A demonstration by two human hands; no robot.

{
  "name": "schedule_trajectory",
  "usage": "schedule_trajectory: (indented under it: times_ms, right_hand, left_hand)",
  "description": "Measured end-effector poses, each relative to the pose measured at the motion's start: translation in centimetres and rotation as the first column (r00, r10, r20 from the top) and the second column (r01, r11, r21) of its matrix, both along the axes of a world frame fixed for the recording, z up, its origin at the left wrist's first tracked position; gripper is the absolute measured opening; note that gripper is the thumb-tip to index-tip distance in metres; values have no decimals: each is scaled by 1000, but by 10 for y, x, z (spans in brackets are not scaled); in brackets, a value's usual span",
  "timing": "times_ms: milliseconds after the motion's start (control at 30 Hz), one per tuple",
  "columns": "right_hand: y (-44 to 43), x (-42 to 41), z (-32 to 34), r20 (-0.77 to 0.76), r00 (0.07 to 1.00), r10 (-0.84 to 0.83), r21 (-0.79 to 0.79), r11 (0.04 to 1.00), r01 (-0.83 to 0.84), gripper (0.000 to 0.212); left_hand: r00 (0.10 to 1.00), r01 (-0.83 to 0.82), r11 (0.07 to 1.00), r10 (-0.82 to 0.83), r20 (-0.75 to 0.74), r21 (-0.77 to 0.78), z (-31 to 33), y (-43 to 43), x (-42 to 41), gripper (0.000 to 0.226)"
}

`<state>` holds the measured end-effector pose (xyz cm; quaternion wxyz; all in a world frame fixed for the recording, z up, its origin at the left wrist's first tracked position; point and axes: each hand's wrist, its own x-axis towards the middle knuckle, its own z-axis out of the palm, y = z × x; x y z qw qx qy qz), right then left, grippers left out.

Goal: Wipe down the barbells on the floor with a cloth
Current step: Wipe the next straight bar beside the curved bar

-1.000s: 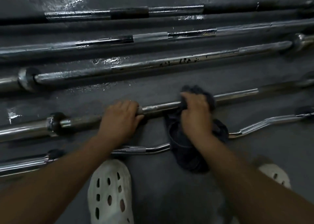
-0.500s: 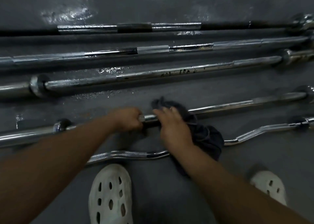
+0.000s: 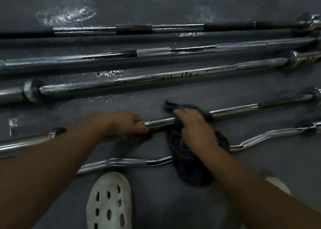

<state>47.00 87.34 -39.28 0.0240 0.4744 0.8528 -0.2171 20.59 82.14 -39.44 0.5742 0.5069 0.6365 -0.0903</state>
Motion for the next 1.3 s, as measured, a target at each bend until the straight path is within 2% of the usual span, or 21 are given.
schedule_trajectory:
  times_ms: [33, 67, 133, 200, 267, 300, 400, 467, 533, 733, 900, 1033, 1167, 1300]
  right_hand:
    - [11, 14, -2, 27, 994, -106, 18, 994, 106, 66]
    - [17, 22, -3, 39, 979, -200, 41, 979, 198, 64]
    - [8, 11, -1, 26, 951, -308, 45, 951, 307, 56]
    - [-10, -16, 7, -61, 960, -275, -27, 962, 273, 48]
    - [-24, -36, 23, -138, 982, -131, -129, 985, 114, 46]
    - [-27, -41, 30, -173, 979, -112, -195, 978, 78, 46]
    - [-36, -38, 51, -228, 932, -282, -363, 913, 187, 47]
    - [-50, -29, 63, -274, 879, -390, -347, 893, 287, 47]
    - [-71, -20, 76, -320, 848, -423, -314, 892, 327, 48]
    - [-133, -33, 122, -428, 819, -382, -242, 922, 303, 57]
    - [-184, -56, 163, -501, 795, -343, -191, 939, 285, 59]
    - [-221, -57, 196, -540, 778, -321, -133, 945, 299, 61]
    - [-231, -59, 211, -511, 814, -277, -52, 955, 292, 64]
    - [-217, -77, 197, -455, 855, -249, -17, 962, 271, 64]
  left_hand:
    - [985, 43, 982, -10, -171, 185, -3, -17, 4, 41]
    - [941, 110, 925, 20, -337, 363, -4, -37, 11, 42]
    - [866, 224, 815, 85, -493, 534, -4, -62, 23, 43]
    - [874, 244, 805, 58, -482, 540, -5, -63, 26, 45]
    - [894, 240, 810, 31, -448, 535, -4, -60, 25, 44]
    - [904, 220, 811, 40, -426, 542, -2, -58, 23, 43]
    - [908, 125, 777, 161, -386, 617, 13, -66, 14, 47]
    - [896, 91, 739, 232, -379, 667, 27, -85, 6, 50]
    - [889, 102, 723, 242, -389, 683, 43, -110, -1, 53]
    - [886, 153, 690, 222, -408, 708, 108, -170, -13, 56]
    - [885, 167, 622, 248, -394, 765, 177, -205, -19, 56]
    - [884, 241, 589, 196, -425, 772, 219, -233, -31, 57]
    - [874, 275, 573, 185, -449, 772, 228, -251, -55, 60]
    - [888, 187, 641, 213, -407, 744, 202, -249, -69, 59]
